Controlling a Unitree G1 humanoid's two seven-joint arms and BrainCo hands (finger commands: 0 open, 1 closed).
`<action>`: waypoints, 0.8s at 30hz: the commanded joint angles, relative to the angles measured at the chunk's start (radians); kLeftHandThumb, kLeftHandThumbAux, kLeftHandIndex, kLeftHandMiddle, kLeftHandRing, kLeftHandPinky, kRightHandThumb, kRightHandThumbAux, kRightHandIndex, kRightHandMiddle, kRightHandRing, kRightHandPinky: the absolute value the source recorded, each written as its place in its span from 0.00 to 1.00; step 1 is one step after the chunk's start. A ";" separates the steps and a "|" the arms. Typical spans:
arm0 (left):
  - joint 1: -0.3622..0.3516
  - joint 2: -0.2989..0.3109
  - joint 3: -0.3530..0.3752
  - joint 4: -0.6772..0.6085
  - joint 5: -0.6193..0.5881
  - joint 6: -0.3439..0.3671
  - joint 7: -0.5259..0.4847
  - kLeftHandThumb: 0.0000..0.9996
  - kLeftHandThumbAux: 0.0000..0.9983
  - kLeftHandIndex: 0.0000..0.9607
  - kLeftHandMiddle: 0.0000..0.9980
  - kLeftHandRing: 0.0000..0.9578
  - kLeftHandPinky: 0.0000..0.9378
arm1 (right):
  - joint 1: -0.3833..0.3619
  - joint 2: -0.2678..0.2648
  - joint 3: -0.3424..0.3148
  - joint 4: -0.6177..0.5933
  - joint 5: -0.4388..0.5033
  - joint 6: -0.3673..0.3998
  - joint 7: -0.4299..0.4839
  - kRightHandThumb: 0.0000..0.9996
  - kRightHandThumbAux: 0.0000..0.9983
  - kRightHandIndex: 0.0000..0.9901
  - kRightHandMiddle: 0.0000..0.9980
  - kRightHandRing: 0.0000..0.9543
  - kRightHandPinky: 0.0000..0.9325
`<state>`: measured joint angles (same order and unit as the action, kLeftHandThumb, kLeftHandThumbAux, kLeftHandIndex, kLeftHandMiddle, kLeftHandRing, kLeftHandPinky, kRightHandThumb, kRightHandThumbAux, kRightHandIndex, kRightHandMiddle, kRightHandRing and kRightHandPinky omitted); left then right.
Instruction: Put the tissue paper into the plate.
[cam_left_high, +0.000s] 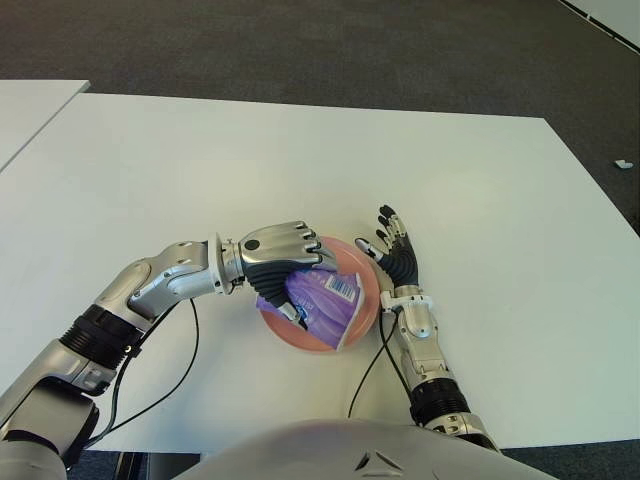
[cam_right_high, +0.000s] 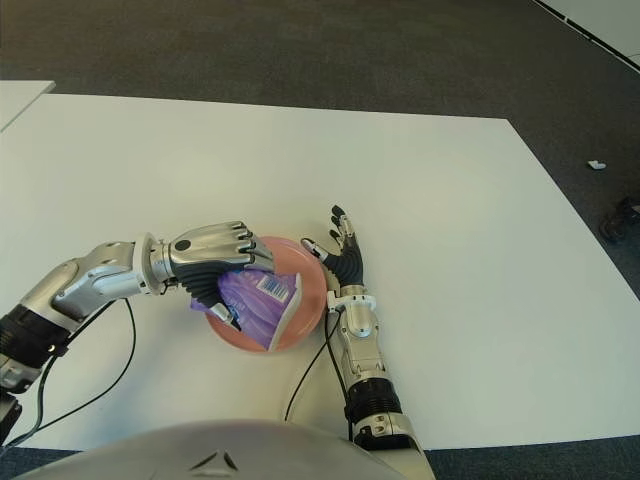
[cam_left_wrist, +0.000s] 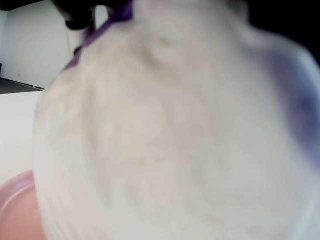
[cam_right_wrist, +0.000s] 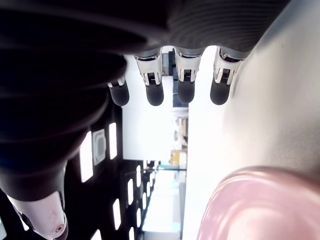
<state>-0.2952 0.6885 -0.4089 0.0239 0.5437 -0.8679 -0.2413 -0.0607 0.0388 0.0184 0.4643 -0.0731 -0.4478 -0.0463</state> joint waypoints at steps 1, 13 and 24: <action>0.001 -0.004 -0.006 0.019 0.073 -0.010 -0.019 0.74 0.70 0.46 0.84 0.88 0.91 | 0.048 0.001 -0.005 0.067 0.009 0.043 0.000 0.01 0.69 0.00 0.00 0.00 0.00; 0.007 -0.028 0.031 0.003 0.297 0.009 0.099 0.74 0.70 0.46 0.84 0.88 0.91 | 0.049 0.001 -0.004 0.067 0.008 0.046 -0.002 0.01 0.68 0.00 0.00 0.00 0.00; 0.009 -0.040 0.025 0.033 0.409 0.014 0.252 0.74 0.70 0.46 0.83 0.87 0.89 | 0.055 0.003 -0.001 0.054 0.000 0.052 -0.010 0.01 0.68 0.00 0.00 0.00 0.00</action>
<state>-0.2912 0.6530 -0.3755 0.0396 0.9186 -0.8493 -0.0249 -0.0609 0.0396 0.0192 0.4633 -0.0741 -0.4482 -0.0500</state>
